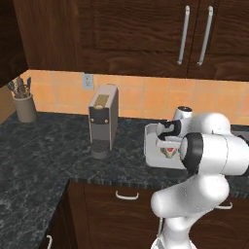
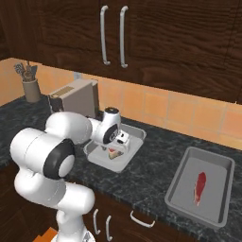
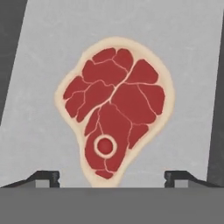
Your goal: Place one avocado and one steak in each tupperware on the nearby counter, to pack two identical lunches.
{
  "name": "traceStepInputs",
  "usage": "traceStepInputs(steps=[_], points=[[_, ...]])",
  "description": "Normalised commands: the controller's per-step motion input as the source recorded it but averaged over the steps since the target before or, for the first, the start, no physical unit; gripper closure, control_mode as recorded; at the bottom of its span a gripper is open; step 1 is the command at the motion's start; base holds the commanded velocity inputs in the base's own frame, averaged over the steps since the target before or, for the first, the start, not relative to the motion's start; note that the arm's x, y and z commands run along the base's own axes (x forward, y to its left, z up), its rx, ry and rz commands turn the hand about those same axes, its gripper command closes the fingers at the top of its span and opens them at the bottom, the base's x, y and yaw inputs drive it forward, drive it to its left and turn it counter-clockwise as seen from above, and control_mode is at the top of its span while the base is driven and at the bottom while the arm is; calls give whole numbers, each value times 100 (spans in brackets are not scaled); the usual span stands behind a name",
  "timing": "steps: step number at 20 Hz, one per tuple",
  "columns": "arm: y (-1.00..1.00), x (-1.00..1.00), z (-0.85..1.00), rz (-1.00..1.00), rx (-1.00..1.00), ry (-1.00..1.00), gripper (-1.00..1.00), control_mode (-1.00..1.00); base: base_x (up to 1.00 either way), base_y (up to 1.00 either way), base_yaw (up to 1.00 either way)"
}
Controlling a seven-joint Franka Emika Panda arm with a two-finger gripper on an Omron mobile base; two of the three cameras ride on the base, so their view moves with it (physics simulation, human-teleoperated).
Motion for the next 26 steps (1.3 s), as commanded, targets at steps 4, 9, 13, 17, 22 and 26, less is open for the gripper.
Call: traceStepInputs(steps=[4,9,13,17,22,26], points=[[25,-29,63,0,0,-17,-100,-100,0,0,0],[33,-44,83,0,-3,-13,-100,-100,0,0,0],[36,-54,65,0,-4,-8,-100,-100,0,0,0],[13,-77,49,0,-5,-2,-100,-100,0,0,0],[-1,-96,24,0,-3,0,-100,-100,0,0,0],[11,-67,21,0,-1,0,-100,-100,0,0,0]])
